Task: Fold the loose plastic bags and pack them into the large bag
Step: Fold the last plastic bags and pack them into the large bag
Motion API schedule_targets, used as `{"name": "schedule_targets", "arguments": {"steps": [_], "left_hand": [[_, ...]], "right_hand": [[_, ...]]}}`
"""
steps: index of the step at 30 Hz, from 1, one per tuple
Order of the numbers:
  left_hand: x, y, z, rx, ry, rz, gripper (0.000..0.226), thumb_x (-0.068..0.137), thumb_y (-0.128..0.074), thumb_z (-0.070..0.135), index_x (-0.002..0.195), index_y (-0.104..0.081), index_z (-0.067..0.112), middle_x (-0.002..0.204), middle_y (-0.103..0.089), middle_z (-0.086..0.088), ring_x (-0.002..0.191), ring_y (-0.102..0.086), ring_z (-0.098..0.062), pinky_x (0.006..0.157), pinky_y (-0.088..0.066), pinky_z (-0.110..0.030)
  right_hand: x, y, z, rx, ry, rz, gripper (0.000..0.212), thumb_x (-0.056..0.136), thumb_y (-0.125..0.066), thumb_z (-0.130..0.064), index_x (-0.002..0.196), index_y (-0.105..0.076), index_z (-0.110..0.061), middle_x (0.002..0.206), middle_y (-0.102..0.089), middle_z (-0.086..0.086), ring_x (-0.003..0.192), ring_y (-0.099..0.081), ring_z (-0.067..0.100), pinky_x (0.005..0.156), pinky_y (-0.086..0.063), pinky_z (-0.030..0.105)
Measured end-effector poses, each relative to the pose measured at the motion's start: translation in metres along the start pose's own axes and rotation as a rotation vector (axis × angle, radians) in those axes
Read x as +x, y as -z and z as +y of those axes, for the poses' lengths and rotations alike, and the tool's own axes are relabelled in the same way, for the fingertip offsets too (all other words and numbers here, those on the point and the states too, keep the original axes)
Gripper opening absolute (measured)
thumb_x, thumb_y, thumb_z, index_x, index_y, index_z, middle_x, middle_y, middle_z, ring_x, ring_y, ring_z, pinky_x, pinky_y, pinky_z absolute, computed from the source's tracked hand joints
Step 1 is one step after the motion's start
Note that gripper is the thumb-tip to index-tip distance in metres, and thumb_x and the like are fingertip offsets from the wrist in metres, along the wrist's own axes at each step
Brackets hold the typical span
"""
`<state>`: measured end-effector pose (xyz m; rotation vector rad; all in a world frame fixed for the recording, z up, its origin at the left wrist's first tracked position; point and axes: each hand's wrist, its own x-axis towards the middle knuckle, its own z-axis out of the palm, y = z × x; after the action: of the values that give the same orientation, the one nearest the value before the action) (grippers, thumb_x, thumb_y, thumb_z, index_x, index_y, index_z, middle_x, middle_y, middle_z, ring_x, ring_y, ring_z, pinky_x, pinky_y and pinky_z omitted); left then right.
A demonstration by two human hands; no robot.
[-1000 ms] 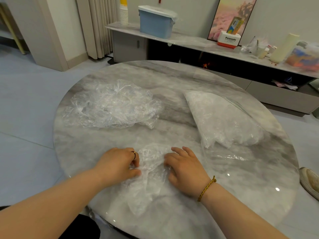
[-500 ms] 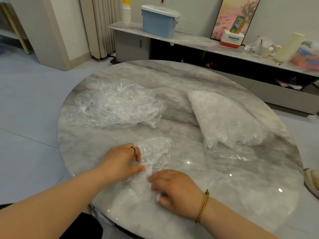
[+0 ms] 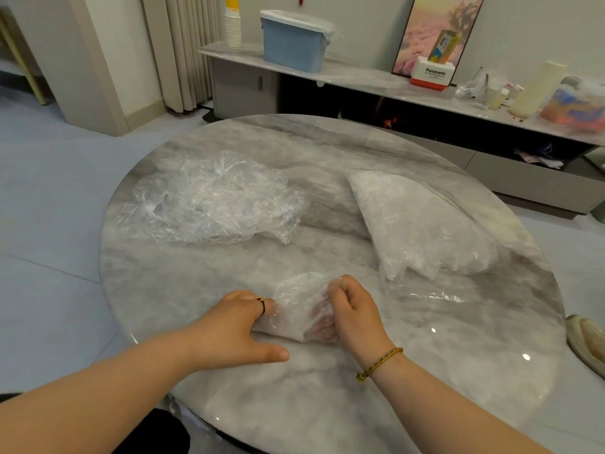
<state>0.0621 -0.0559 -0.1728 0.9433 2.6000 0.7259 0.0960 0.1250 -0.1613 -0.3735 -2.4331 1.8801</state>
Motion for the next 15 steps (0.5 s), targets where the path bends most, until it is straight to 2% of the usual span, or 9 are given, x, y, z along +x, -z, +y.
{"name": "schedule_targets", "arguments": {"steps": [1, 3, 4, 7, 9, 10, 11, 13, 15], "left_hand": [[0.001, -0.002, 0.000, -0.056, 0.022, 0.030, 0.092, 0.039, -0.036, 0.084, 0.104, -0.058, 0.022, 0.084, -0.050, 0.018, 0.088, -0.046, -0.005, 0.078, -0.033, -0.002], [0.005, -0.006, -0.001, -0.180, 0.064, 0.094, 0.080, 0.046, -0.037, 0.076, 0.096, -0.062, 0.018, 0.083, -0.062, 0.003, 0.082, -0.054, -0.011, 0.076, -0.041, -0.012], [0.006, -0.007, -0.001, -0.180, 0.080, 0.119, 0.077, 0.045, -0.034, 0.076, 0.096, -0.059, 0.022, 0.079, -0.061, 0.004, 0.079, -0.052, -0.008, 0.076, -0.038, -0.009], [0.007, -0.005, 0.005, -0.086, 0.113, 0.156, 0.084, 0.042, -0.023, 0.074, 0.113, -0.043, 0.034, 0.066, -0.048, 0.015, 0.075, -0.047, 0.009, 0.095, -0.012, -0.004], [0.007, -0.001, 0.010, -0.080, 0.160, 0.250, 0.089, 0.045, -0.023, 0.074, 0.122, -0.040, 0.033, 0.061, -0.044, 0.013, 0.075, -0.051, 0.010, 0.095, -0.006, -0.005], [0.006, 0.002, 0.013, -0.076, 0.187, 0.317, 0.088, 0.049, -0.024, 0.073, 0.123, -0.041, 0.031, 0.062, -0.043, 0.013, 0.073, -0.052, 0.005, 0.093, -0.008, -0.006], [0.007, 0.002, 0.013, -0.012, 0.172, 0.417, 0.082, 0.056, -0.026, 0.072, 0.123, -0.043, 0.029, 0.063, -0.042, 0.014, 0.069, -0.051, 0.000, 0.089, -0.013, -0.009], [0.011, -0.001, 0.014, 0.170, 0.032, 0.626, 0.057, 0.078, -0.031, 0.064, 0.116, -0.048, 0.025, 0.070, -0.048, 0.014, 0.073, -0.048, -0.005, 0.082, -0.023, -0.020], [0.011, -0.006, 0.021, 0.280, -0.146, 0.682, 0.036, 0.092, -0.031, 0.047, 0.111, -0.049, 0.022, 0.082, -0.063, 0.002, 0.085, -0.046, -0.014, 0.086, -0.027, -0.027]], "right_hand": [[0.004, 0.001, 0.002, -0.058, 0.007, 0.055, 0.031, 0.094, -0.042, -0.007, 0.063, -0.041, -0.012, 0.058, -0.050, -0.002, 0.054, -0.050, 0.011, 0.050, -0.039, 0.017], [0.011, 0.002, 0.005, -0.177, 0.003, 0.103, 0.036, 0.093, -0.045, -0.009, 0.058, -0.037, -0.012, 0.058, -0.039, -0.001, 0.056, -0.038, 0.011, 0.051, -0.031, 0.018], [0.015, 0.002, 0.007, -0.216, -0.018, 0.100, 0.039, 0.093, -0.046, -0.012, 0.055, -0.033, -0.013, 0.056, -0.035, 0.000, 0.055, -0.035, 0.013, 0.051, -0.030, 0.021], [0.020, 0.003, 0.010, -0.293, -0.117, 0.054, 0.047, 0.094, -0.046, -0.021, 0.052, -0.027, -0.015, 0.049, -0.033, 0.004, 0.043, -0.038, 0.019, 0.045, -0.031, 0.026], [0.022, 0.002, 0.010, -0.366, -0.150, 0.034, 0.049, 0.094, -0.047, -0.024, 0.051, -0.026, -0.014, 0.047, -0.033, 0.004, 0.041, -0.035, 0.019, 0.041, -0.029, 0.025], [0.022, 0.001, 0.008, -0.418, -0.149, 0.029, 0.050, 0.094, -0.047, -0.024, 0.050, -0.026, -0.014, 0.047, -0.032, 0.004, 0.042, -0.033, 0.018, 0.042, -0.028, 0.026], [0.023, 0.001, 0.006, -0.466, -0.146, 0.030, 0.051, 0.094, -0.047, -0.025, 0.049, -0.025, -0.013, 0.047, -0.031, 0.003, 0.044, -0.031, 0.016, 0.044, -0.027, 0.025], [0.025, 0.000, 0.004, -0.535, -0.150, 0.015, 0.051, 0.095, -0.046, -0.027, 0.050, -0.026, -0.013, 0.048, -0.031, 0.002, 0.046, -0.030, 0.015, 0.047, -0.026, 0.026], [0.027, -0.002, 0.003, -0.560, -0.165, -0.002, 0.050, 0.095, -0.045, -0.030, 0.051, -0.028, -0.014, 0.049, -0.035, 0.002, 0.047, -0.033, 0.016, 0.049, -0.029, 0.028]]}}
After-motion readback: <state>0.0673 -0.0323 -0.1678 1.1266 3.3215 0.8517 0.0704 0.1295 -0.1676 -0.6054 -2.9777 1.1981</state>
